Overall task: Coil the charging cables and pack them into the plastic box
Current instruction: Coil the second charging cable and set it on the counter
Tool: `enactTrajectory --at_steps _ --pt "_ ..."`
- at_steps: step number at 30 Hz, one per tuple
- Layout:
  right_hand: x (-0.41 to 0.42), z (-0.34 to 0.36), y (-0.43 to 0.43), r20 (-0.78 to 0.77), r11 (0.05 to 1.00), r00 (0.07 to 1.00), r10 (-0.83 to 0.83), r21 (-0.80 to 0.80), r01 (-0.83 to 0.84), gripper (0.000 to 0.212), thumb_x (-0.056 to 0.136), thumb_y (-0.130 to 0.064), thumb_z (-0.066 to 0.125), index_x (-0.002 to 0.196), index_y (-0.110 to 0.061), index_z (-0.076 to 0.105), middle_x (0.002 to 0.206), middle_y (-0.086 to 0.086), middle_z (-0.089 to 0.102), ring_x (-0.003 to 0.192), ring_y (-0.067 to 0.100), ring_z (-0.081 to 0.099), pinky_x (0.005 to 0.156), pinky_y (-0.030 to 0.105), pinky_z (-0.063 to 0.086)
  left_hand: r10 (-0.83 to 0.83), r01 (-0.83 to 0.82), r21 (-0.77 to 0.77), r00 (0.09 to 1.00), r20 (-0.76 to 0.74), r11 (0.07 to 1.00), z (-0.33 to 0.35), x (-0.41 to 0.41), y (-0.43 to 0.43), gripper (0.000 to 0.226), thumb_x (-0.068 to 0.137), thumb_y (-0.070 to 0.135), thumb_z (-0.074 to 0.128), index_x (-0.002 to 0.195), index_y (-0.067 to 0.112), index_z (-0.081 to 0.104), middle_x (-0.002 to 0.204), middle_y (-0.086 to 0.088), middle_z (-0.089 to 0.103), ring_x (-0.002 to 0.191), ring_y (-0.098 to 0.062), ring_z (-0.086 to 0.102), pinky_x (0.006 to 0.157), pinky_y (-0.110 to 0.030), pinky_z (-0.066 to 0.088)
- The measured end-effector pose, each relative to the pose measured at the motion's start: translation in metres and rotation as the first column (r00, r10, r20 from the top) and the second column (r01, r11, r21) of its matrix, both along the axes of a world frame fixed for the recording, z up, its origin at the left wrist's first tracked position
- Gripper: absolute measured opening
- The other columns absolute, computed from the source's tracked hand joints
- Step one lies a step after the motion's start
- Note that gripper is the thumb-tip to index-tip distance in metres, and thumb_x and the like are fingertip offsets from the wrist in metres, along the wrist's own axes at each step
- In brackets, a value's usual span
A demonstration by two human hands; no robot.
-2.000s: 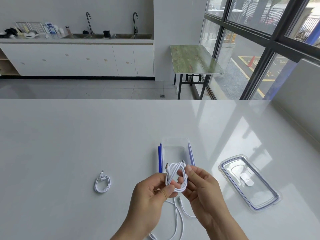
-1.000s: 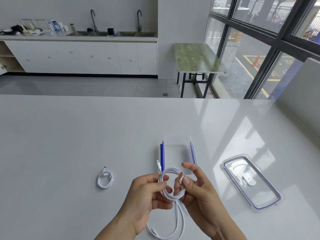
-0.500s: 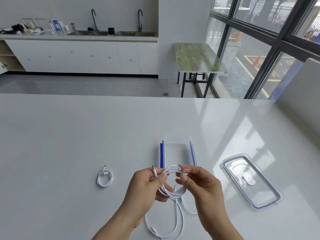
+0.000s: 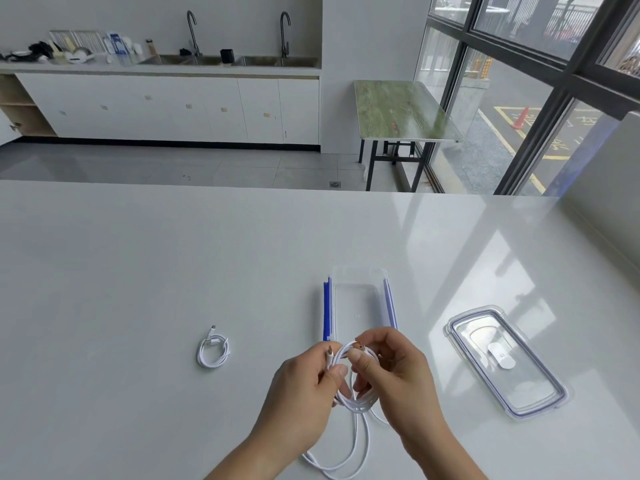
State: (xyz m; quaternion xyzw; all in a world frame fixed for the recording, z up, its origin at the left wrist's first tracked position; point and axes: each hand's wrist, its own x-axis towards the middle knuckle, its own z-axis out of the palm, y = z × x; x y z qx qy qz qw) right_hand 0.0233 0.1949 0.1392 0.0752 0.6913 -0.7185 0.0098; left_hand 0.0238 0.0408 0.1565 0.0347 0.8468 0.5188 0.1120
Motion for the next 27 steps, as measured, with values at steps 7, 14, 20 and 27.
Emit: enactTrajectory --at_steps 7,14,20,27 --pt "-0.002 0.009 0.006 0.041 0.982 0.982 0.185 -0.041 -0.183 0.013 0.083 -0.01 0.077 0.095 -0.012 0.073 0.079 0.018 0.073 0.063 0.019 0.063 0.065 0.027 0.052 0.116 -0.216 0.37 0.954 0.275 0.904 0.007 -0.005 -0.005 0.016 0.095 0.005 0.058 0.098 0.009 0.073 0.066 -0.013 0.07 0.065 -0.023 0.068 0.073 -0.049 0.061" --pt "0.002 0.004 0.005 0.042 0.988 0.992 0.122 -0.101 -0.117 0.012 0.089 0.0 0.069 0.096 -0.006 0.076 0.076 0.014 0.074 0.066 0.022 0.065 0.065 0.029 0.054 0.121 -0.276 0.481 0.937 0.327 0.832 0.004 -0.005 -0.006 0.019 0.094 0.007 0.062 0.112 0.011 0.066 0.076 -0.016 0.075 0.072 -0.027 0.072 0.07 -0.039 0.061" --pt "0.005 -0.001 0.004 0.088 0.995 0.996 0.0 -0.102 0.009 0.013 0.089 0.0 0.069 0.093 -0.008 0.078 0.077 0.02 0.075 0.062 0.022 0.065 0.061 0.029 0.054 0.236 -0.382 0.531 0.916 0.323 0.756 -0.005 0.005 -0.007 0.024 0.095 0.002 0.057 0.113 0.012 0.068 0.09 -0.017 0.079 0.085 -0.038 0.074 0.083 -0.047 0.061" --pt "0.006 -0.003 0.003 0.113 0.997 0.993 -0.04 -0.057 0.047 0.013 0.088 0.0 0.07 0.089 -0.009 0.079 0.076 0.02 0.075 0.059 0.022 0.065 0.06 0.032 0.054 0.246 -0.29 0.465 0.957 0.155 0.836 -0.005 0.012 0.001 0.021 0.095 0.017 0.06 0.101 0.025 0.078 0.091 -0.009 0.078 0.084 -0.033 0.072 0.078 -0.041 0.062"
